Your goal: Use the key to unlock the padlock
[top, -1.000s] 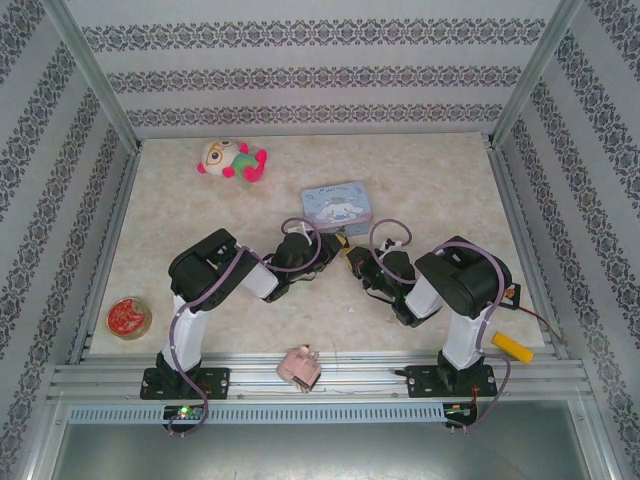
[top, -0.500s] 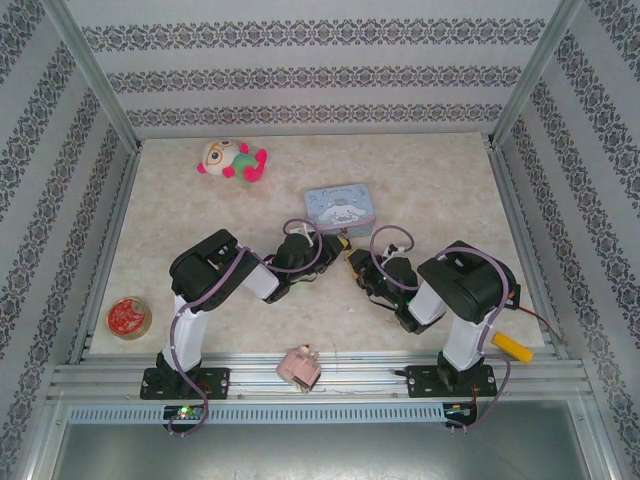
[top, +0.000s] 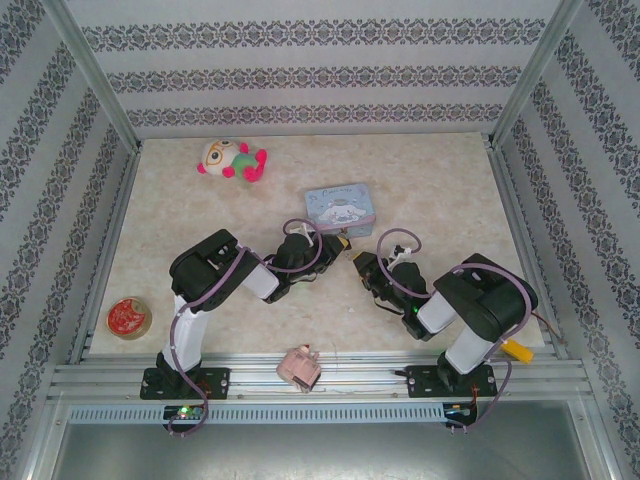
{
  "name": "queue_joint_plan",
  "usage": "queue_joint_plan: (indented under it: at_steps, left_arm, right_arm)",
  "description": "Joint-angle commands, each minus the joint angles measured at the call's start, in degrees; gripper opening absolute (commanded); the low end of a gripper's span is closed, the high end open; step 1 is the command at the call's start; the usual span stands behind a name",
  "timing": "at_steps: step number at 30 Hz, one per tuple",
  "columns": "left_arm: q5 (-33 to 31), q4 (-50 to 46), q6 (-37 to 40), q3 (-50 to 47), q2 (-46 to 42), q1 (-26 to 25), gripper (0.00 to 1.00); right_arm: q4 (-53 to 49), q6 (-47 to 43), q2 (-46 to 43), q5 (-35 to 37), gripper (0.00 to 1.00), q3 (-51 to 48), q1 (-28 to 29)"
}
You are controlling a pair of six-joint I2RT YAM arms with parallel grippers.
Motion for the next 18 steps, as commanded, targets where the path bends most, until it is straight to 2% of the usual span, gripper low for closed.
queue_joint_plan:
  at_steps: [1, 11, 18]
  left_arm:
    - [1.01, 3.26, -1.36, -0.63, 1.1, -0.58, 0.0]
    - [1.42, 3.6, -1.98, -0.8, 1.38, -0.58, 0.0]
    - [1.85, 3.4, -1.99, -1.02, 1.38, -0.59, 0.0]
  right_arm:
    - [-0.93, -2.58, 0.44, -0.92, 0.27, 0.86, -0.15]
    - [2.2, -2.36, 6.81, -3.86, 0.22, 4.8, -1.05]
    - [2.63, -2.57, 7.19, -3.62, 0.17, 5.26, -1.9]
